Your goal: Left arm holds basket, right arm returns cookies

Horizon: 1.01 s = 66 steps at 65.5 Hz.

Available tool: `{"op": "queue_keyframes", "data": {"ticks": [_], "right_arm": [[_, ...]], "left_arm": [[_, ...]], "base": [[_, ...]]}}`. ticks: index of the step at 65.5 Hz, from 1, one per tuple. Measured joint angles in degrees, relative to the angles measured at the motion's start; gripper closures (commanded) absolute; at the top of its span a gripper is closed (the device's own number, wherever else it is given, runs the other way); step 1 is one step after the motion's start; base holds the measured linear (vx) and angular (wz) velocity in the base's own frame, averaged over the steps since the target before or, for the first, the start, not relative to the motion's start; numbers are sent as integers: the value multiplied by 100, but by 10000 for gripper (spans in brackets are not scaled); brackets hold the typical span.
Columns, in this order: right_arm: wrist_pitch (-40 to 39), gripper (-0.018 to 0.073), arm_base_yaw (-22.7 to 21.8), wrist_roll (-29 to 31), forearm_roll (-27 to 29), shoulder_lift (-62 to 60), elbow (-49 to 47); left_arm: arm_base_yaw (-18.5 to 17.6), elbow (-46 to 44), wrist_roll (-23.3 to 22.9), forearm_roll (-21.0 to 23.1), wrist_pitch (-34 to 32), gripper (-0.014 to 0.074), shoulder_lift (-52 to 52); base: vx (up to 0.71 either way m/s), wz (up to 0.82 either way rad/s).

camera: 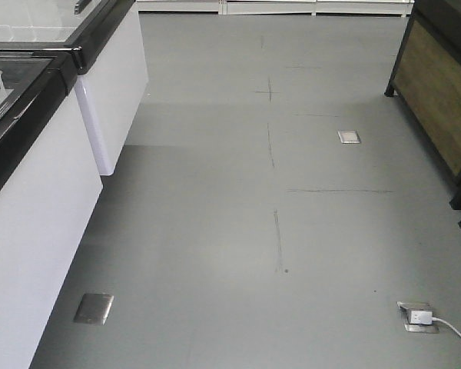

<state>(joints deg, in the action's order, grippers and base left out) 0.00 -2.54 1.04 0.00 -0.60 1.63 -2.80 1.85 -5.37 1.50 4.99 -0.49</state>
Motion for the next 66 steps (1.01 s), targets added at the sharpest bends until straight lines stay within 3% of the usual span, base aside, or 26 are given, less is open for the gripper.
{"op": "queue_keyframes", "data": {"ticks": [66], "right_arm": [[0, 566, 0, 0, 0, 0, 0]], "left_arm": [[0, 0, 0, 0, 0, 602, 0]], "base": [[0, 0]]}}
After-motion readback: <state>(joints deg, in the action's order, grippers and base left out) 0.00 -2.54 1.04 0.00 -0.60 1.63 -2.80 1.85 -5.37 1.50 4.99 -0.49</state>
